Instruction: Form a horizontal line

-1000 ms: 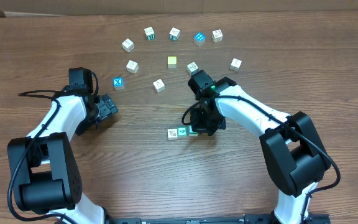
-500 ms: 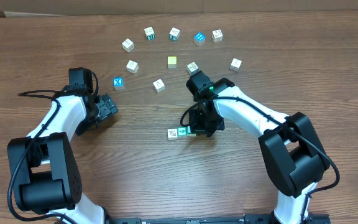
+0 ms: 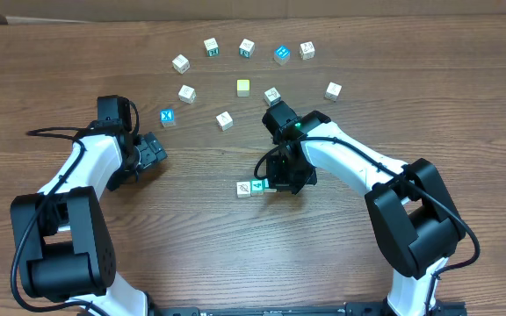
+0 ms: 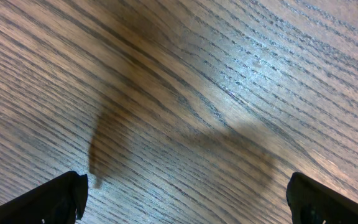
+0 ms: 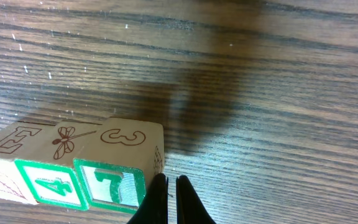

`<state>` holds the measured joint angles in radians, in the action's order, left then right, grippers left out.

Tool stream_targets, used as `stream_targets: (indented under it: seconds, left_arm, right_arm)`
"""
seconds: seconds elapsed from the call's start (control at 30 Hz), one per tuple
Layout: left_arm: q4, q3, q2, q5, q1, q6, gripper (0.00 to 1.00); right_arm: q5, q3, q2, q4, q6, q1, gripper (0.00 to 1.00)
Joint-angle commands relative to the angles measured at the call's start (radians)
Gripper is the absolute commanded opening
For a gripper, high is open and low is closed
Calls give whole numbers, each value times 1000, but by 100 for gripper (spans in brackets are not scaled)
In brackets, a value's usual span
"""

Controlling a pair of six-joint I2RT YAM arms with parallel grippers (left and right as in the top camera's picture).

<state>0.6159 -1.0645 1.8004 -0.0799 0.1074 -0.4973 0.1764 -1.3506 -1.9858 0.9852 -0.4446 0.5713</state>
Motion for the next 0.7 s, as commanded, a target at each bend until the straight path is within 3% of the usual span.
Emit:
stream_targets:
  seconds: [0.0,0.67]
  left_arm:
    - [0,4,11,-6,3,3,100]
    - [0,4,11,-6,3,3,100]
  right_arm:
    - [6,5,-8,-3,-3,8,4]
    - [-3,5,-8,4,-34,11,4]
